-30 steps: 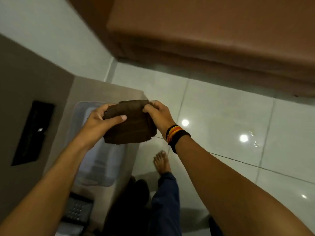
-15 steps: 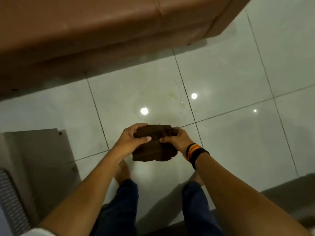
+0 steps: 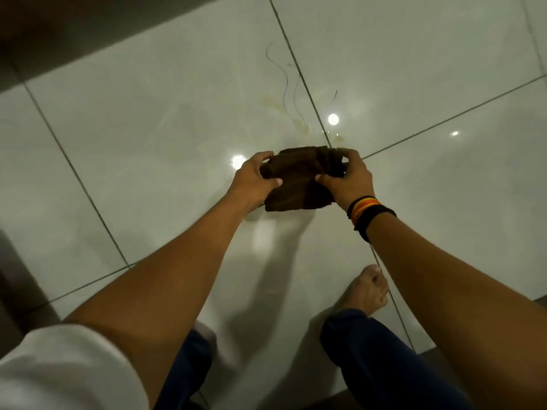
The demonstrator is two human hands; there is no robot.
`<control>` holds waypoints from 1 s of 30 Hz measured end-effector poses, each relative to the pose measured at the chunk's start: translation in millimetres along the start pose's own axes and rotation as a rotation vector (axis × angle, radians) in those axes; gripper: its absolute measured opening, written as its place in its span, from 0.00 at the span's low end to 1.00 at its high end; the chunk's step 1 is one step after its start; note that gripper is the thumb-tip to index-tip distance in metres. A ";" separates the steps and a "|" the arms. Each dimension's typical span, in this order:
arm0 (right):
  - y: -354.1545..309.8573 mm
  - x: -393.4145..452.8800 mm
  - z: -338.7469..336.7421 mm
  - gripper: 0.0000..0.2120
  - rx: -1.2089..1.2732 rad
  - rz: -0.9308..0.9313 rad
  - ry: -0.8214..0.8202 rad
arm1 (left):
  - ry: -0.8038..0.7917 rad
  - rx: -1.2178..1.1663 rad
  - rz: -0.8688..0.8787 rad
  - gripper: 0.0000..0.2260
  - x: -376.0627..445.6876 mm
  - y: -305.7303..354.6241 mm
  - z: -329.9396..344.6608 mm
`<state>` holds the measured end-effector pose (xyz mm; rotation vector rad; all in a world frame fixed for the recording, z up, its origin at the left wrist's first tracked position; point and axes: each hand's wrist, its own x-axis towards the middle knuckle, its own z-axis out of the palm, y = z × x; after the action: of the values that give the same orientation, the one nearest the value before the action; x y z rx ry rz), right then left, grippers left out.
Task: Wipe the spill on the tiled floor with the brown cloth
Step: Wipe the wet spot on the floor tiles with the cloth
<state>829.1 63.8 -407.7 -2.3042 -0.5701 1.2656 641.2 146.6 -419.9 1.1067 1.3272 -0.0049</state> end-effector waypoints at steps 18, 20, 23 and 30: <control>95.9 85.0 108.4 0.40 -0.722 -0.323 0.303 | 0.142 0.840 -0.051 0.77 150.1 -20.8 -61.9; 65.8 113.2 107.1 0.44 -0.646 -0.151 0.424 | 0.115 0.852 -0.046 0.81 149.3 -21.7 -64.2; 21.8 152.6 112.2 0.47 -0.670 -0.132 0.454 | 0.060 0.876 -0.099 0.84 151.7 -15.2 -66.5; 74.8 133.7 75.9 0.41 -1.097 -0.856 0.036 | -0.008 0.870 -0.154 0.83 143.2 0.9 -66.9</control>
<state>840.5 90.5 -576.3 -2.2303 -2.3479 0.4764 636.6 270.7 -517.8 1.7078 1.4297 -0.7596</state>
